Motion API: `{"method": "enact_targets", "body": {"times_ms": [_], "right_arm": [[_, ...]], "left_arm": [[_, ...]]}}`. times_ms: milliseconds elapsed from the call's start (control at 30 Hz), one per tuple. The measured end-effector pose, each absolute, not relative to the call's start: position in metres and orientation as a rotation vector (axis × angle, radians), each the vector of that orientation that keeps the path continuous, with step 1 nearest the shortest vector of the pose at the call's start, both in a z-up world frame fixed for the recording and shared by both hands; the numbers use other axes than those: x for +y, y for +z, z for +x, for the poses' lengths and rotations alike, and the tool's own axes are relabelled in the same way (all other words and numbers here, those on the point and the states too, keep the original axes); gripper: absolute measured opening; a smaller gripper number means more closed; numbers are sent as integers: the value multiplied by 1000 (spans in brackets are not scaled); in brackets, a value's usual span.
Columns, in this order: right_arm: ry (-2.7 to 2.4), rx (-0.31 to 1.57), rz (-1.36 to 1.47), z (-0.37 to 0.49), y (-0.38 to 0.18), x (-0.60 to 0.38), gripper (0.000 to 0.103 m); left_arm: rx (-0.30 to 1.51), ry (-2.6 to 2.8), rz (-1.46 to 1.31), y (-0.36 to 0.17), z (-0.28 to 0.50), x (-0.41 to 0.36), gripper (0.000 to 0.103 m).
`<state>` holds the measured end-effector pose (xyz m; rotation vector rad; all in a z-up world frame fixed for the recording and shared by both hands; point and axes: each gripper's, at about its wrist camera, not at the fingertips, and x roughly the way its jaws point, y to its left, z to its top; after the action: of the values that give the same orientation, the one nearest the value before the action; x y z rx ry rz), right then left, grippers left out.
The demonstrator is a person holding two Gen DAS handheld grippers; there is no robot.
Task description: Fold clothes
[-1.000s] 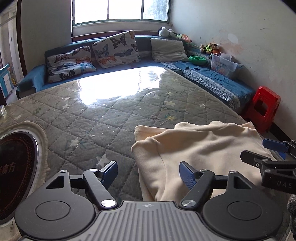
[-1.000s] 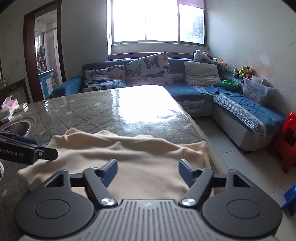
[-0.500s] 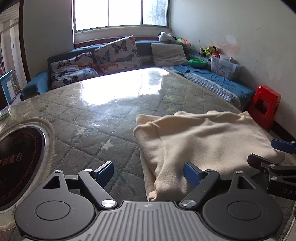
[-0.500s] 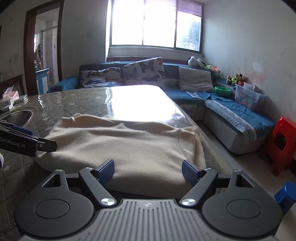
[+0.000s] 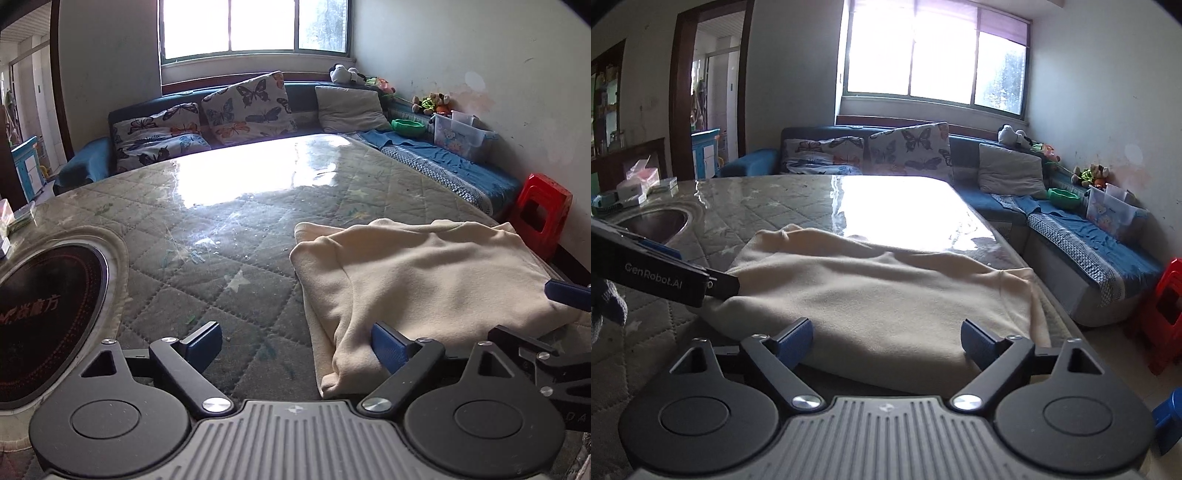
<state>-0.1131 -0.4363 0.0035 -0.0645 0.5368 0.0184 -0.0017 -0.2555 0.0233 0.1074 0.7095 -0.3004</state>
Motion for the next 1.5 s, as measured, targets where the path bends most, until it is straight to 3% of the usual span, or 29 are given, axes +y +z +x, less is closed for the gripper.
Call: {"method": "enact_targets", "body": {"times_ms": [200, 1500], "right_arm": [[-33, 533, -50, -125, 8, -439, 103], [-184, 595, 6, -179, 2, -421, 103]], "left_arm": [[710, -315, 98, 27, -13, -252, 101], [678, -409, 153, 28, -78, -249, 103]]}}
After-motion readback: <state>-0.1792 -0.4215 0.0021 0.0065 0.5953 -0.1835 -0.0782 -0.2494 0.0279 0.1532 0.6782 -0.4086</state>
